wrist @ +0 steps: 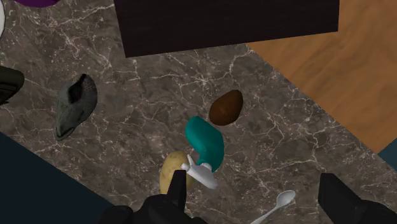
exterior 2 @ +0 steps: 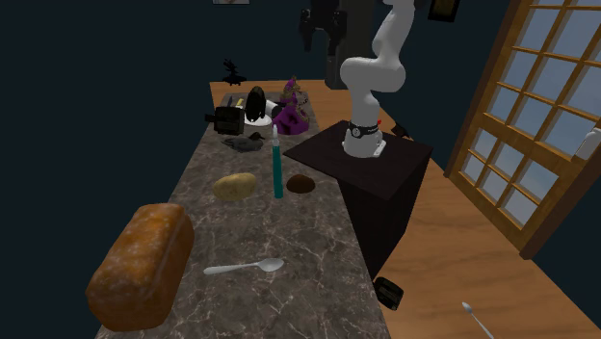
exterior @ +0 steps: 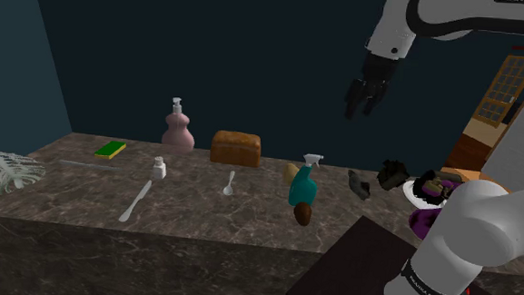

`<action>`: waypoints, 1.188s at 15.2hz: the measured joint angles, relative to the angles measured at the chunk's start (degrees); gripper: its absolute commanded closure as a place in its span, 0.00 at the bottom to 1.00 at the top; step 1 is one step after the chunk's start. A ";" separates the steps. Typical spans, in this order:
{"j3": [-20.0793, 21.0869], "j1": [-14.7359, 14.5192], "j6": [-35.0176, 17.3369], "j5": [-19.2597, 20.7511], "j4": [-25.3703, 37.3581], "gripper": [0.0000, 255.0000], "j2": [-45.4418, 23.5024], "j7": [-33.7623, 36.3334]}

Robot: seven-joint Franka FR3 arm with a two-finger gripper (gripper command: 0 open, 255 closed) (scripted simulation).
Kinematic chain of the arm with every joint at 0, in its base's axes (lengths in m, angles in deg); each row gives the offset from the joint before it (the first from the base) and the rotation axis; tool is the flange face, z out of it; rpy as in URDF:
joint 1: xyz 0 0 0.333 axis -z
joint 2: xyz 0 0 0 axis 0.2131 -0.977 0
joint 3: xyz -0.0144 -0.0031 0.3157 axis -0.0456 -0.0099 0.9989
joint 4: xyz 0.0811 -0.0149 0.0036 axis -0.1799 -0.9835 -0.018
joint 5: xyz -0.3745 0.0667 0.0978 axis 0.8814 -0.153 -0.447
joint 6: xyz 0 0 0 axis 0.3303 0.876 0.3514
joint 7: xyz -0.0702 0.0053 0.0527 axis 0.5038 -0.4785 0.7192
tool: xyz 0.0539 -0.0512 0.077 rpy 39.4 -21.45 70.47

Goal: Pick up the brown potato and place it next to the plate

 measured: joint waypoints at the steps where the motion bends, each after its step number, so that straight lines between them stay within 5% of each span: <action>1: 0.00 0.00 0.00 0.00 0.00 0.00 0.00 0.00; 10: 5.11 2.31 -16.59 -0.58 -17.20 0.00 2.33 10.86; 18: 12.10 4.98 -35.85 -1.00 -28.55 0.00 -4.25 23.59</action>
